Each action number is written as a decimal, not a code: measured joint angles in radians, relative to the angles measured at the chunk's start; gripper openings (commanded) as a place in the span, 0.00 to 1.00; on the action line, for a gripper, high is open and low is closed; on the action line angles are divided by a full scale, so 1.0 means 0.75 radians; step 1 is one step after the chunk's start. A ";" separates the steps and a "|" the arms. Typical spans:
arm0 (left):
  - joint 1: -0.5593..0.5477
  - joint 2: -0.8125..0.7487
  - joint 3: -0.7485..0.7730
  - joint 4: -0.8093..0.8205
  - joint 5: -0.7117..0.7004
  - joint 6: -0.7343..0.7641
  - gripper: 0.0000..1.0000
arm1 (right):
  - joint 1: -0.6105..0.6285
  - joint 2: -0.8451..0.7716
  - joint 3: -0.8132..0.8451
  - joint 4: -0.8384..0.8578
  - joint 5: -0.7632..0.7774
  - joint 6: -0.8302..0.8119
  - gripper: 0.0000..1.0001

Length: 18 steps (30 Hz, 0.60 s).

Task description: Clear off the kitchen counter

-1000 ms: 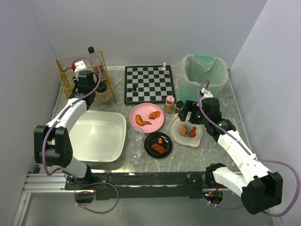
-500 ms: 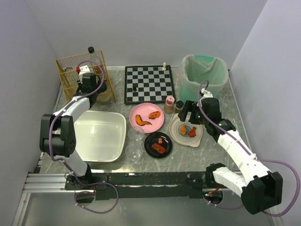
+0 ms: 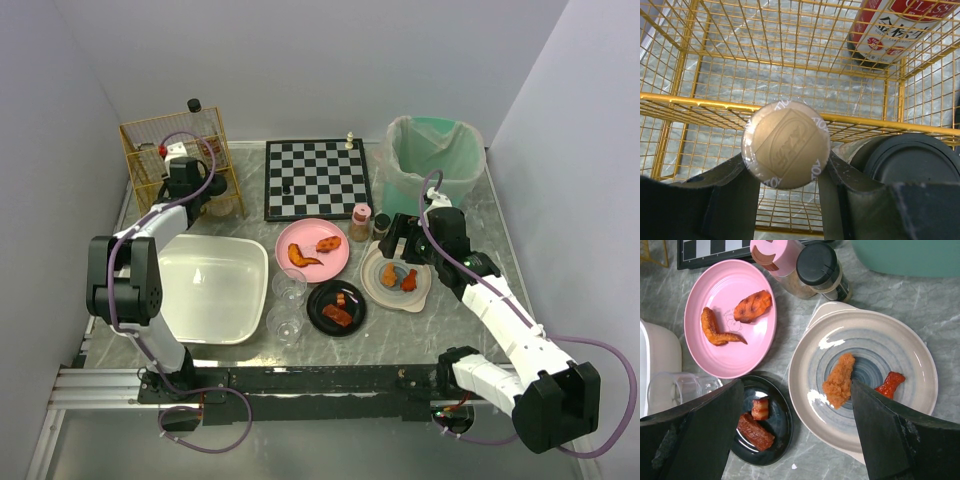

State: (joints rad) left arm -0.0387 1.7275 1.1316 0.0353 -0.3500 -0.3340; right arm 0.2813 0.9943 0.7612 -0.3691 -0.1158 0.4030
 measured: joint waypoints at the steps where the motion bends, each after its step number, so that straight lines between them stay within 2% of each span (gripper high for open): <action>1: 0.000 0.000 0.000 0.003 0.000 0.000 0.39 | 0.000 0.000 0.000 -0.001 0.001 0.000 0.93; 8: 0.002 -0.001 -0.019 0.032 0.001 0.001 0.63 | 0.000 0.005 0.000 -0.001 0.000 0.001 0.93; 18: 0.011 -0.001 -0.021 0.047 -0.015 -0.002 0.77 | 0.000 0.009 0.000 -0.001 -0.002 0.001 0.93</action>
State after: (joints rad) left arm -0.0303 1.7271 1.1160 0.0708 -0.3614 -0.3351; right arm 0.2813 1.0012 0.7612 -0.3698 -0.1173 0.4034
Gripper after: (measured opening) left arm 0.744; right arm 0.932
